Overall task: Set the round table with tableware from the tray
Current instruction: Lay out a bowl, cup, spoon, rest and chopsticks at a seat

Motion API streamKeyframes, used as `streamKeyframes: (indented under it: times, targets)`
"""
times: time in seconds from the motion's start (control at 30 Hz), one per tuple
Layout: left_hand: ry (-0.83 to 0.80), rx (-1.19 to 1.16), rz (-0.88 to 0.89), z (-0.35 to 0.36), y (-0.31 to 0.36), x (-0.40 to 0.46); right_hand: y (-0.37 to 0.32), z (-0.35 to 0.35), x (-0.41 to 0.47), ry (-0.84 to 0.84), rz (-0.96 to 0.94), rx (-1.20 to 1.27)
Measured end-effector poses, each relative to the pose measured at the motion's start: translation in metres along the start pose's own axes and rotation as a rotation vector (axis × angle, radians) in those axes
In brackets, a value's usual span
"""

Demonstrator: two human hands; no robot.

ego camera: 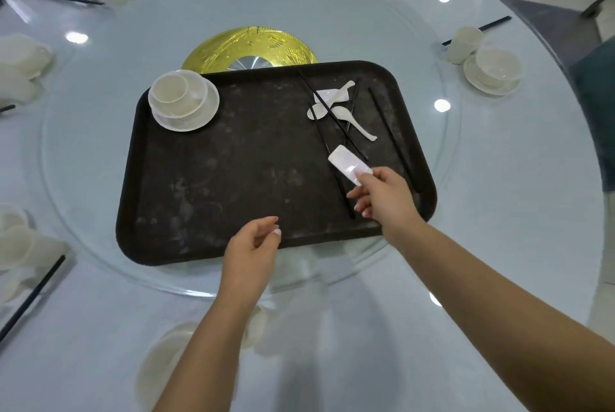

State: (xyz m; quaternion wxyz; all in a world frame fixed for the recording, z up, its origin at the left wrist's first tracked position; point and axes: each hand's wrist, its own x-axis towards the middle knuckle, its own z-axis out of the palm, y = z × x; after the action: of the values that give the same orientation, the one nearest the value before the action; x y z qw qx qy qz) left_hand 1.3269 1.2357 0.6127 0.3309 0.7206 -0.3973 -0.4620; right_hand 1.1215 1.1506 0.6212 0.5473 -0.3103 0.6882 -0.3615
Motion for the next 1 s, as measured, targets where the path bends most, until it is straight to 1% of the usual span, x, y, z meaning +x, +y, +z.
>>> streamKeyframes:
  times: [0.13, 0.2, 0.27, 0.3, 0.43, 0.53, 0.63, 0.7, 0.83, 0.93, 1.0]
  targets:
    - [0.043, -0.111, 0.031, -0.003, 0.000, -0.039, 0.022, 0.010, -0.068, -0.183, 0.042, 0.053]
    - [0.040, -0.243, -0.035, -0.008, -0.001, -0.055, 0.031, 0.014, -0.097, -0.253, 0.059, 0.061]
    - [-0.012, -0.361, -0.118, -0.012, -0.002, -0.072, 0.040, 0.017, -0.124, -0.307, 0.074, 0.043]
    - [-0.035, -0.382, -0.138, -0.013, -0.003, -0.080, 0.044, 0.018, -0.136, -0.333, 0.073, 0.012]
    - [-0.043, -0.396, -0.164, -0.022, -0.016, -0.109, 0.058, 0.018, -0.170, -0.420, 0.030, -0.116]
    - [-0.047, -0.368, -0.179, -0.030, -0.027, -0.126, 0.067, 0.013, -0.181, -0.433, -0.022, -0.200]
    - [-0.071, -0.383, -0.244, -0.030, -0.043, -0.145, 0.082, 0.009, -0.188, -0.442, -0.025, -0.238]
    - [-0.056, -0.378, -0.309, -0.027, -0.056, -0.157, 0.098, 0.008, -0.193, -0.442, -0.011, -0.272]
    - [-0.023, -0.316, -0.416, -0.019, -0.090, -0.175, 0.135, 0.008, -0.198, -0.445, 0.003, -0.387]
    - [0.008, -0.271, -0.445, -0.016, -0.111, -0.183, 0.159, 0.010, -0.199, -0.468, 0.009, -0.489]
    - [0.006, -0.175, -0.445, -0.016, -0.123, -0.184, 0.169, 0.013, -0.199, -0.465, 0.015, -0.529]
